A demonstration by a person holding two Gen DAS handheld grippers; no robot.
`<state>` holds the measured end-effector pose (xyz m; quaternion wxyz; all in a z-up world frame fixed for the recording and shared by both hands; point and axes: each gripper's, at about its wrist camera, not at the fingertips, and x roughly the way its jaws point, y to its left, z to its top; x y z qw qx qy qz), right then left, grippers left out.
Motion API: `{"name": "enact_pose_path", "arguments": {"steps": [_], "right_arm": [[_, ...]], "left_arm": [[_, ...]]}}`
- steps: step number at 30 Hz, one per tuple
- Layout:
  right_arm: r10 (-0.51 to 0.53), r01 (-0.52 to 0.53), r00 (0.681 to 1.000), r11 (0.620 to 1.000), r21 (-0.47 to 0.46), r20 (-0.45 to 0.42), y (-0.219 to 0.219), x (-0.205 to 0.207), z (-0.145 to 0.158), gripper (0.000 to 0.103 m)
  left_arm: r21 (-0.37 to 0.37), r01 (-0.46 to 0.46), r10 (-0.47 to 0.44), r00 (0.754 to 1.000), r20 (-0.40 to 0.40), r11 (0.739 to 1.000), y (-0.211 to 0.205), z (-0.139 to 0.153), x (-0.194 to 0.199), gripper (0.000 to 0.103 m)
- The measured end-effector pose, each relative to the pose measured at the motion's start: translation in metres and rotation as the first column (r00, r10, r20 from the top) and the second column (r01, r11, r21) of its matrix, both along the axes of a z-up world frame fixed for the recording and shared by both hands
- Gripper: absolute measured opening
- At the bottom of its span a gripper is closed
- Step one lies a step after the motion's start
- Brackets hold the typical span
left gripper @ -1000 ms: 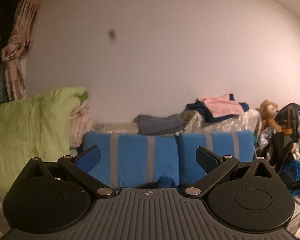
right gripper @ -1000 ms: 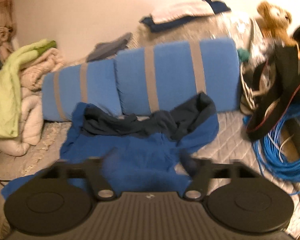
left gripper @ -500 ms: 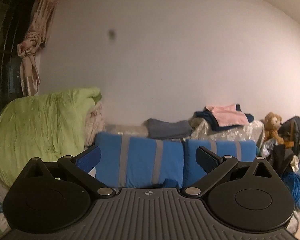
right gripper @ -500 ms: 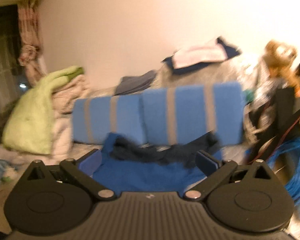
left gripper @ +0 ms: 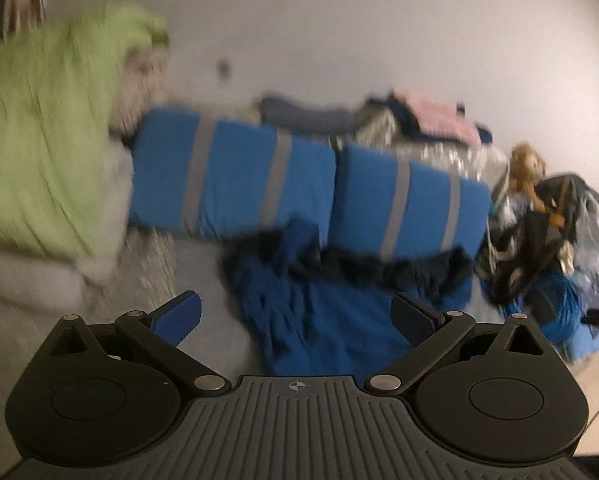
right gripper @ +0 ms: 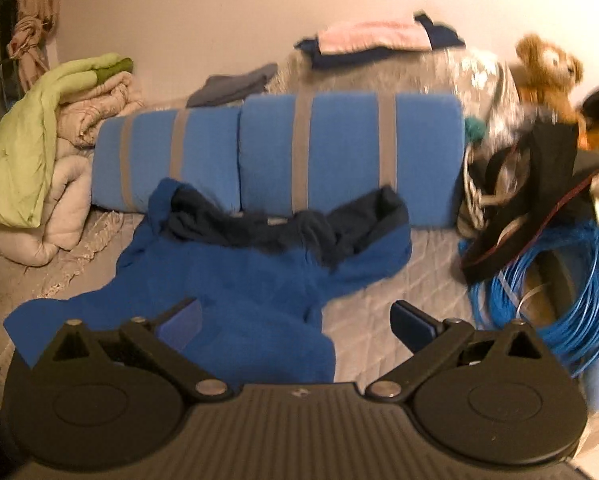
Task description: Fold clothes
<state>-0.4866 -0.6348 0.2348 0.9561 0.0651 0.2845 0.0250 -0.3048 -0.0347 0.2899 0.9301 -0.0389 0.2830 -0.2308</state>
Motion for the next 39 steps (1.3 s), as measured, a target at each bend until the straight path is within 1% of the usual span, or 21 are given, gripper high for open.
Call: {"name": "enact_pose_path", "arguments": {"steps": [3,6,8,11,14,17,19,20,21,22,23,24,25,27,29,33,37,39], "right_arm": [[-0.018,0.019,1.000,0.998,0.063,-0.019,-0.012,0.004,-0.019,0.103],[-0.038,0.040,0.999,0.995,0.086,-0.017,-0.019,0.008,-0.029,0.103],[-0.046,0.048,0.999,0.994,0.094,-0.030,-0.023,0.010,-0.037,0.103],[-0.029,0.034,0.998,0.994,0.103,-0.049,-0.026,0.015,-0.045,0.103],[-0.013,0.018,0.999,0.995,0.100,-0.052,-0.028,0.018,-0.057,0.103],[0.002,0.009,0.997,0.990,0.142,-0.079,-0.031,0.024,-0.069,0.103],[0.009,0.008,0.995,0.984,0.175,-0.097,-0.034,0.028,-0.078,0.103],[0.007,0.013,0.994,0.982,0.186,-0.105,-0.035,0.031,-0.082,0.103],[0.002,0.019,0.994,0.981,0.192,-0.111,-0.037,0.033,-0.086,0.103],[-0.004,0.027,0.993,0.979,0.200,-0.116,-0.038,0.034,-0.089,0.103],[-0.010,0.035,0.993,0.978,0.208,-0.121,-0.039,0.036,-0.092,0.103],[-0.014,0.042,0.992,0.975,0.217,-0.126,-0.040,0.038,-0.095,0.103],[-0.013,0.043,0.992,0.971,0.234,-0.128,-0.041,0.039,-0.097,0.103],[-0.007,0.044,0.991,0.961,0.273,-0.133,-0.044,0.042,-0.103,0.103],[0.003,0.041,0.990,0.948,0.317,-0.138,-0.047,0.045,-0.108,0.103],[0.027,0.036,0.989,0.915,0.401,-0.148,-0.055,0.054,-0.124,0.103],[0.085,0.002,0.986,0.856,0.517,-0.144,-0.065,0.062,-0.146,0.103],[0.111,-0.015,0.985,0.826,0.564,-0.136,-0.071,0.065,-0.158,0.099]], "left_arm": [[-0.035,0.031,-0.035,0.993,-0.113,0.999,-0.005,-0.040,0.014,0.103],[-0.073,0.030,-0.046,0.972,-0.229,0.997,-0.010,-0.077,0.027,0.103],[-0.131,0.027,-0.063,0.956,-0.287,0.991,-0.011,-0.097,0.034,0.103],[-0.249,0.021,-0.114,0.925,-0.363,0.968,-0.008,-0.119,0.043,0.103],[-0.363,0.019,-0.178,0.895,-0.410,0.932,-0.005,-0.136,0.048,0.102],[-0.414,-0.002,-0.208,0.863,-0.461,0.910,-0.007,-0.149,0.052,0.086],[-0.433,-0.021,-0.219,0.840,-0.496,0.901,-0.010,-0.161,0.056,0.078],[-0.444,-0.031,-0.225,0.828,-0.513,0.896,-0.011,-0.165,0.057,0.070],[-0.454,-0.040,-0.223,0.831,-0.509,0.890,-0.010,-0.167,0.057,0.069],[-0.460,-0.042,-0.227,0.828,-0.513,0.887,-0.010,-0.168,0.057,0.064],[-0.465,-0.043,-0.232,0.824,-0.517,0.884,-0.009,-0.168,0.057,0.052],[-0.472,-0.049,-0.237,0.816,-0.527,0.880,-0.010,-0.170,0.057,0.044],[-0.470,-0.053,-0.236,0.811,-0.535,0.881,-0.012,-0.171,0.058,0.041],[-0.461,-0.061,-0.232,0.802,-0.551,0.885,-0.014,-0.174,0.058,0.025],[-0.463,-0.064,-0.234,0.797,-0.557,0.884,-0.015,-0.175,0.059,0.023],[-0.463,-0.046,-0.247,0.797,-0.551,0.885,-0.018,-0.176,0.060,0.019],[-0.458,-0.031,-0.251,0.802,-0.542,0.889,-0.018,-0.175,0.061,0.018],[-0.466,-0.039,-0.248,0.806,-0.537,0.884,-0.015,-0.173,0.062,0.017]]}}
